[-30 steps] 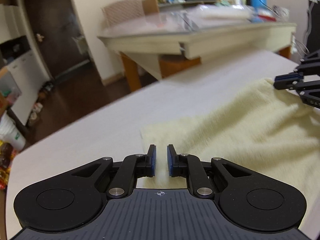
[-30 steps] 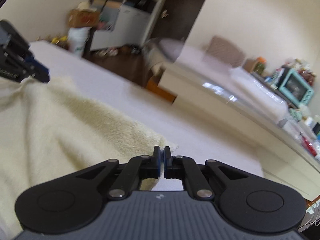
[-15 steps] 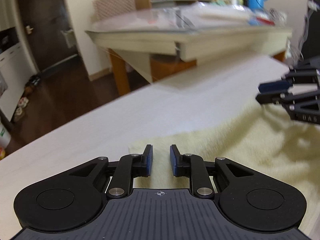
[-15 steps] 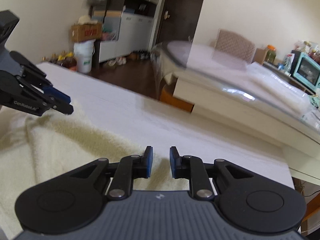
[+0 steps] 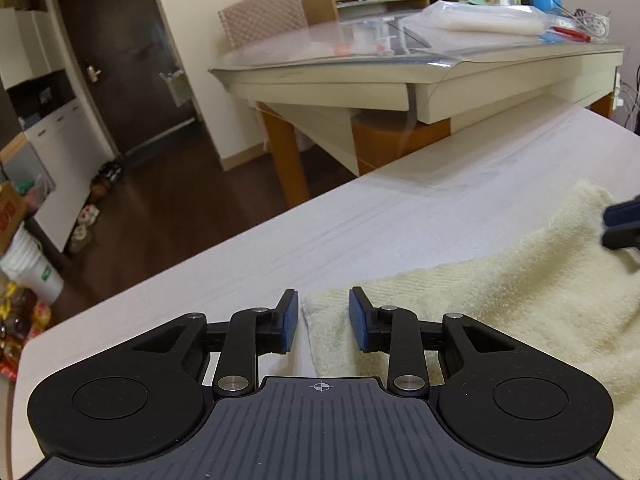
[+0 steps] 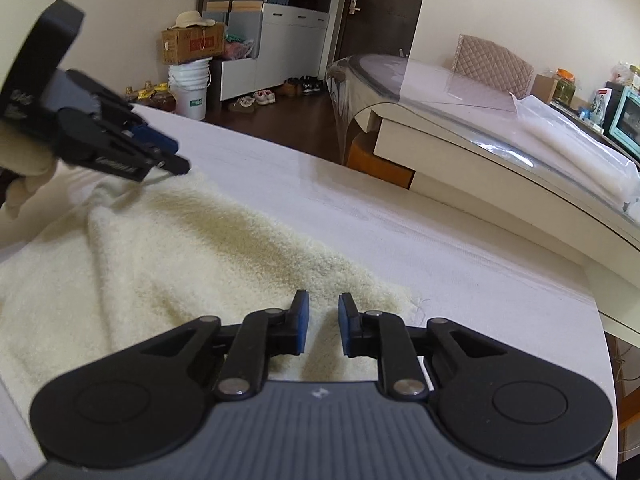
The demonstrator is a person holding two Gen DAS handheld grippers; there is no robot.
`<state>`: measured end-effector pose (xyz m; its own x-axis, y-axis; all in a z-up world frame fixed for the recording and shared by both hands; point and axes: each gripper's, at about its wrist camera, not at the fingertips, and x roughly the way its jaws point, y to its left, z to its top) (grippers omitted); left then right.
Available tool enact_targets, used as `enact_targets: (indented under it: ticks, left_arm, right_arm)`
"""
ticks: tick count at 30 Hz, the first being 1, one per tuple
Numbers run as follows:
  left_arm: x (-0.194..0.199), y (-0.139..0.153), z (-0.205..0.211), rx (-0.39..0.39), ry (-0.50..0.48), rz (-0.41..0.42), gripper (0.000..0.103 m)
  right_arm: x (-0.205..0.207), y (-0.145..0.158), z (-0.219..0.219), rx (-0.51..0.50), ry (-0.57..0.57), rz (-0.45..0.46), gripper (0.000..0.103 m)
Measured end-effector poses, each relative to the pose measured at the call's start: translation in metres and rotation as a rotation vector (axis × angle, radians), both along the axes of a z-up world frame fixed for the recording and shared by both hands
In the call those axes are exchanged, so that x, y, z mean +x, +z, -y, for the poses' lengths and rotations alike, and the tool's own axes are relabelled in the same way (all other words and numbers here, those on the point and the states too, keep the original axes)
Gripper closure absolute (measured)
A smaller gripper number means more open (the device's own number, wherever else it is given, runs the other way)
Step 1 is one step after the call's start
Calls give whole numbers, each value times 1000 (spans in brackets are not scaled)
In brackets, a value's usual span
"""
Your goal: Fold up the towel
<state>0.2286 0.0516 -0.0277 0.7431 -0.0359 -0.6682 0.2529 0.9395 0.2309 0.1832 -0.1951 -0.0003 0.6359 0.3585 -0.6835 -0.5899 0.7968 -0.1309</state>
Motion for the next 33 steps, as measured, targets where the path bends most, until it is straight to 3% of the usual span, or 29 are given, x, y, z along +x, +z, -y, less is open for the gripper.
enact_targets:
  ticks: [8, 11, 16, 19, 24, 30, 33]
  left_arm:
    - [-3, -1, -4, 3, 13, 12, 69]
    - [-1, -1, -5, -8, 20, 9, 69]
    - [1, 2, -7, -29, 42, 6, 69]
    - [-11, 11, -9, -72, 43, 32, 70]
    - [-26, 16, -4, -106, -10, 10, 70]
    - [-32, 5, 6, -92, -38, -30, 70]
    - [-29, 3, 5, -92, -21, -30, 64]
  right_arm:
    - [-22, 3, 16, 0, -4, -29, 83]
    - [-21, 1, 11, -19, -19, 19, 74]
    - [4, -2, -3, -25, -43, 65, 76]
    - [14, 4, 1, 29, -89, 83, 78]
    - [22, -7, -3, -78, -77, 102, 77]
    - [47, -13, 1, -101, -118, 155, 74]
    - [61, -15, 1, -105, -127, 165, 74]
